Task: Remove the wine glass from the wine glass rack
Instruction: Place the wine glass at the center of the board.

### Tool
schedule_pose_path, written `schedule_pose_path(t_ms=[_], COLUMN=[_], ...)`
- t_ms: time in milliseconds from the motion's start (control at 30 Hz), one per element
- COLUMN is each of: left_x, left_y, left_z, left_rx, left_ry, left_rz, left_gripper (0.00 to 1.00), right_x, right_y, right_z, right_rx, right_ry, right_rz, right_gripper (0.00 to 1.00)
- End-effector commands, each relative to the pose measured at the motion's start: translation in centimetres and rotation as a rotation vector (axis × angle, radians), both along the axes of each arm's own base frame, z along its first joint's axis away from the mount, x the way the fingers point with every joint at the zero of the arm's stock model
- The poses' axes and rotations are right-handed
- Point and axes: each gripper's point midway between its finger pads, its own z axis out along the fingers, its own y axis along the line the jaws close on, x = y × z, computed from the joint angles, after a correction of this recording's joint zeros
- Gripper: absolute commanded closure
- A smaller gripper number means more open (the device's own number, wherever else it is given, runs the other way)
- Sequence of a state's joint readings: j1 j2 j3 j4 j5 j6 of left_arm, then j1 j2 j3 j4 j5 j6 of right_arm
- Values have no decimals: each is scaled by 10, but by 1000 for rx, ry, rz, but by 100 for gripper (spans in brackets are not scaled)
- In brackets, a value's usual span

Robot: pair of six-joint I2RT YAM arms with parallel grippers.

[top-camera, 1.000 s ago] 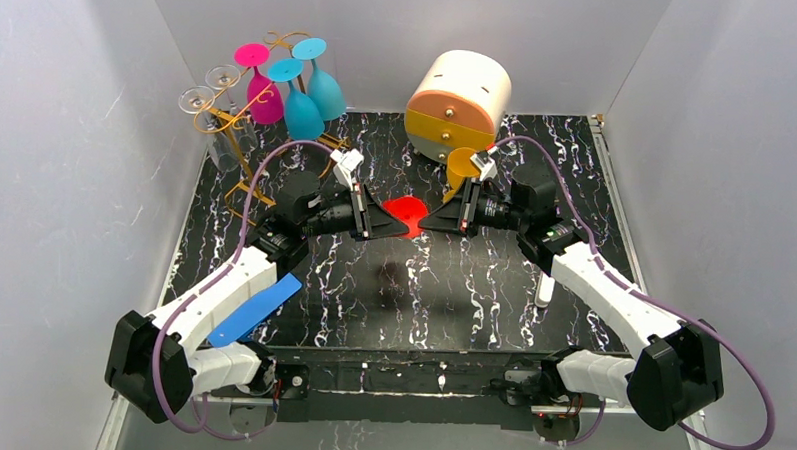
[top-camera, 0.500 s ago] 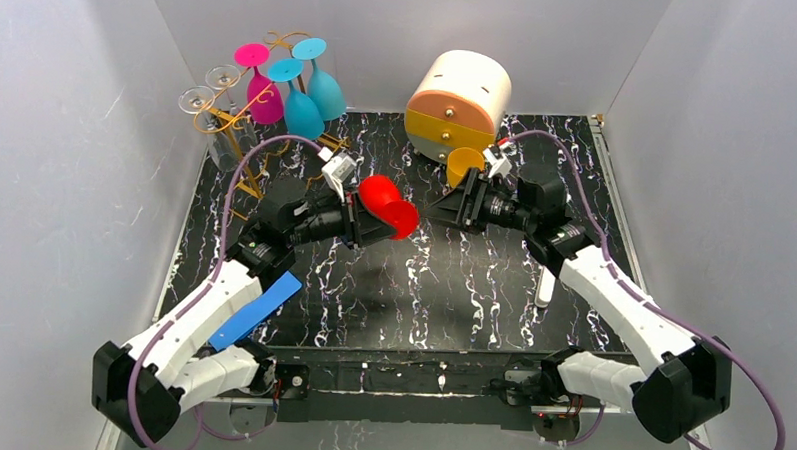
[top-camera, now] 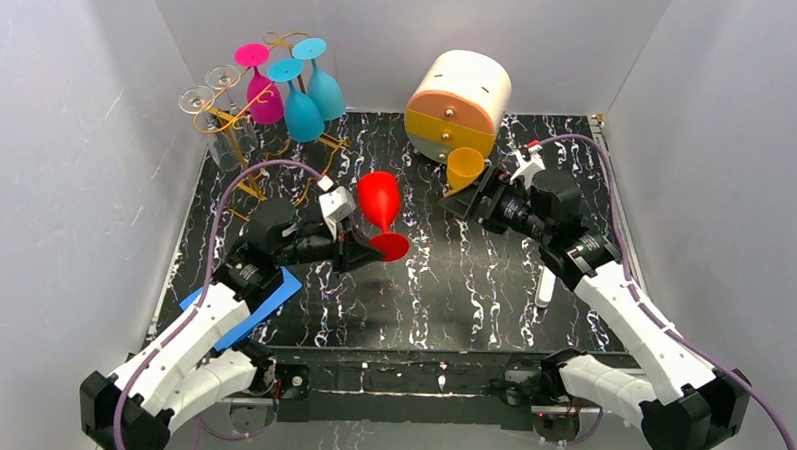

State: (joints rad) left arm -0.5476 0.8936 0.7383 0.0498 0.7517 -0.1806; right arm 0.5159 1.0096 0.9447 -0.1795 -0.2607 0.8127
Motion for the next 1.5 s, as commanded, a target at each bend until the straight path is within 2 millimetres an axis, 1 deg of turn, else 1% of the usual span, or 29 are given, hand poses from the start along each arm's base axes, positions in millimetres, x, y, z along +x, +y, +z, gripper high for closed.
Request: schedule_pose_path(t_ms=[0,33,133,200,300,400,500,567,600,667,833,933,1067,1167,1200,1333,1400,1467], left_x=[-7,-5,-2,-7,-7,-8,-11,-15,-18,-23,-30,-36,-42,-47,-50,-57,-61,-66], left_y=[9,11,14,11,8,8,9,10,10,9,6,6,4,3,3,3,4,3], left_z=[4,0,-9,-9,-7,-5,-7,-15,-17,-18,-10,-8,-9,-11,-10,-11,-11,-12], left_rx=[25,37,63,59,52,73,87,109,112,102,62,44,23,10,2,-15,-23,-36], left_ry=[-246,-248,-253,-283,-325,-395,-437,-423,-422,-426,-466,-473,-476,-462,-460,-452,-442,-425], left_rz=[-50,-28,-12,-61,-96,-131,-165,-190,-214,-249,-286,-316,-357,-387,-403,-434,-451,-477], left_gripper=[100,100,100,100,100,100,100,100,100,100,100,100,100,100,100,100,100,100], right_x=[21,25,31,30,23,14,3,-3,-5,-11,-7,-1,4,13,14,4,-1,-2], right_y=[-29,-34,-46,-45,-33,-28,-17,-11,-7,3,13,17,18,16,18,32,38,40], right_z=[1,-1,-13,-15,-17,-16,-11,-9,-5,0,1,11,31,38,39,52,57,62], right_rx=[-70,-79,-127,-164,-193,-201,-194,-184,-176,-167,-153,-127,-93,-73,-52,74,124,137], right_ry=[30,64,178,213,240,237,169,157,140,101,141,119,18,1,4,9,4,-14], right_rz=[-206,-253,-362,-346,-247,-174,-48,23,67,171,287,305,318,308,333,467,528,568], right_gripper=[7,2,1,1,1,1,1,1,1,1,1,1,1,1,1,1,4,6])
